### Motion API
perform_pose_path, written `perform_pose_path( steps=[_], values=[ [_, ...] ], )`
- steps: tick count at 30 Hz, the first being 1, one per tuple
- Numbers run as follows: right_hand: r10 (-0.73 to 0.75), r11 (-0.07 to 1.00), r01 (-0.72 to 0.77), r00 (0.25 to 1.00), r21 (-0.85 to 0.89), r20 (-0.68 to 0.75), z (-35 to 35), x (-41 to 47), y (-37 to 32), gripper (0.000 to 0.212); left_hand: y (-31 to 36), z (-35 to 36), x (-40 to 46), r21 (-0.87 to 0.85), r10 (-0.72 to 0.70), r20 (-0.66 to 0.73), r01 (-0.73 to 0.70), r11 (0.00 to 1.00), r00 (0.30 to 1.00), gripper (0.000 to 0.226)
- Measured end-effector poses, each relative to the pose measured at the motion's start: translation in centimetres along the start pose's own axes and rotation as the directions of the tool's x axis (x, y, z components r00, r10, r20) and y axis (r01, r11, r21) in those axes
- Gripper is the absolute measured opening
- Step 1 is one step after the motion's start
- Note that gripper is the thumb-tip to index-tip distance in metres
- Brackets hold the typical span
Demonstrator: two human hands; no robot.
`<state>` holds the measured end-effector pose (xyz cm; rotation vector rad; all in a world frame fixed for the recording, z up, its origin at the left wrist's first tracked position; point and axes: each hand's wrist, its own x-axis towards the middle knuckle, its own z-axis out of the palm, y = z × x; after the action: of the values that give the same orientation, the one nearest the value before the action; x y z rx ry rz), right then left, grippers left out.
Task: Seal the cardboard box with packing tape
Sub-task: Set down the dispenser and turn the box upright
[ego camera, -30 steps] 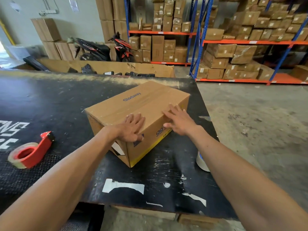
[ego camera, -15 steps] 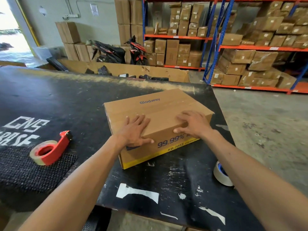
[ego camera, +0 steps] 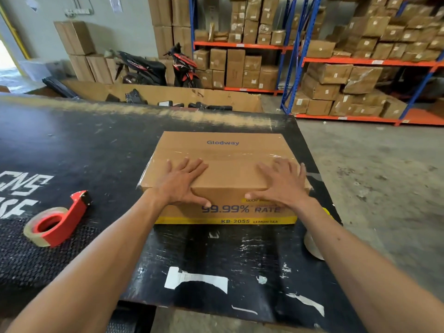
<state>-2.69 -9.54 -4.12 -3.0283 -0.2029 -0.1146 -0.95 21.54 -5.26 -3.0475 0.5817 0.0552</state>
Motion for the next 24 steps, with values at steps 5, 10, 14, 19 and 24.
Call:
perform_pose_path(
  steps=[5, 10, 14, 19, 24],
  values=[
    [0.025, 0.999, -0.022, 0.995, -0.031, 0.098, 1.0, 0.5, 2.7, 0.121, -0.6, 0.9, 1.3, 0.035, -0.003, -0.067, 0.005, 0.999, 0.998, 0.121],
    [0.061, 0.997, -0.058, 0.994, -0.044, 0.089, 1.4, 1.1, 2.2, 0.121, -1.3, 0.7, 2.3, 0.032, 0.022, -0.064, -0.020, 0.999, 0.998, 0.121],
    [0.087, 0.995, -0.082, 0.993, -0.053, 0.086, 1.5, 1.3, 1.9, 0.122, -1.7, 0.5, 2.7, 0.021, 0.037, -0.054, -0.036, 0.999, 0.998, 0.121],
    [0.107, 0.994, -0.103, 0.989, -0.040, 0.100, 1.0, 1.3, 1.7, 0.121, -1.8, 0.3, 2.8, 0.036, 0.037, -0.065, -0.035, 0.999, 0.997, 0.120],
    [0.100, 0.995, -0.098, 0.990, -0.025, 0.103, 0.6, 1.4, 1.3, 0.122, -1.7, 0.1, 2.7, 0.058, 0.052, -0.073, -0.048, 0.997, 0.996, 0.120]
  ],
)
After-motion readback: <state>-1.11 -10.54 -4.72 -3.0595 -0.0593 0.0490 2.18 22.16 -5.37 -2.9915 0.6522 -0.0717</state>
